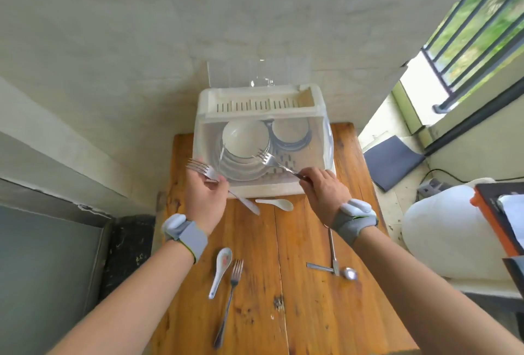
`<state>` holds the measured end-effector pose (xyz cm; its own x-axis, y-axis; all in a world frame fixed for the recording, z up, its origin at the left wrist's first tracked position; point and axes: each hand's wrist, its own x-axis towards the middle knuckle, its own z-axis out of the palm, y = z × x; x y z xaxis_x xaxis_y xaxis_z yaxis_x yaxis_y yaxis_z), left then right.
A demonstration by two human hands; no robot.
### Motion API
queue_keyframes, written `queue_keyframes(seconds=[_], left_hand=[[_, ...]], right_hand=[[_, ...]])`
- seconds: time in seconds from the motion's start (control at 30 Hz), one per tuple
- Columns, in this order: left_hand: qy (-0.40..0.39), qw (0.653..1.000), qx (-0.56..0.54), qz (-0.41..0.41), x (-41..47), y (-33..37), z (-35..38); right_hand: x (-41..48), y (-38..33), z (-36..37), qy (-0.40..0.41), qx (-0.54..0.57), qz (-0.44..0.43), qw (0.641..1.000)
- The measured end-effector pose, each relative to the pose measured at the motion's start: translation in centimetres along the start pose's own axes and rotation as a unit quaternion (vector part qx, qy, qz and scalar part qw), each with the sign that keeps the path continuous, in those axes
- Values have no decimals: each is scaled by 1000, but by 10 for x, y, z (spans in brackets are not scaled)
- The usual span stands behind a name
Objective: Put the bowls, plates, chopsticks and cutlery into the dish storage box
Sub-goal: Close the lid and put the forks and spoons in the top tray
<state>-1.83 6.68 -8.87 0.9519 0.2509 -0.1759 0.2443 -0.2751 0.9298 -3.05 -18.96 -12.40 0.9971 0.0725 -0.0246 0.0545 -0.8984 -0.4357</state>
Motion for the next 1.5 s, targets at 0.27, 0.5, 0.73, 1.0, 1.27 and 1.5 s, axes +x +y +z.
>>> queue_keyframes(seconds=[0.27,0.5,0.73,1.0,1.27,1.5], left_hand=[[42,996,-76,-27,65,50,-7],[62,977,-201,-49,103,70,-3],[38,966,-244,-78,138,81,15],[-2,927,-359,-110,156,98,38],[-39,991,-123,-23,178,92,41],[-88,985,130,67,202,85,37]], right_hand=[[121,-22,-46,21,-70,-34,997],[207,-26,-49,-12,-116,-47,992],[232,-12,-38,-82,-99,-6,992],[206,-29,-62,-64,345,83,933],[205,1,-68,-49,370,120,920],[214,5,-82,26,135,70,988]])
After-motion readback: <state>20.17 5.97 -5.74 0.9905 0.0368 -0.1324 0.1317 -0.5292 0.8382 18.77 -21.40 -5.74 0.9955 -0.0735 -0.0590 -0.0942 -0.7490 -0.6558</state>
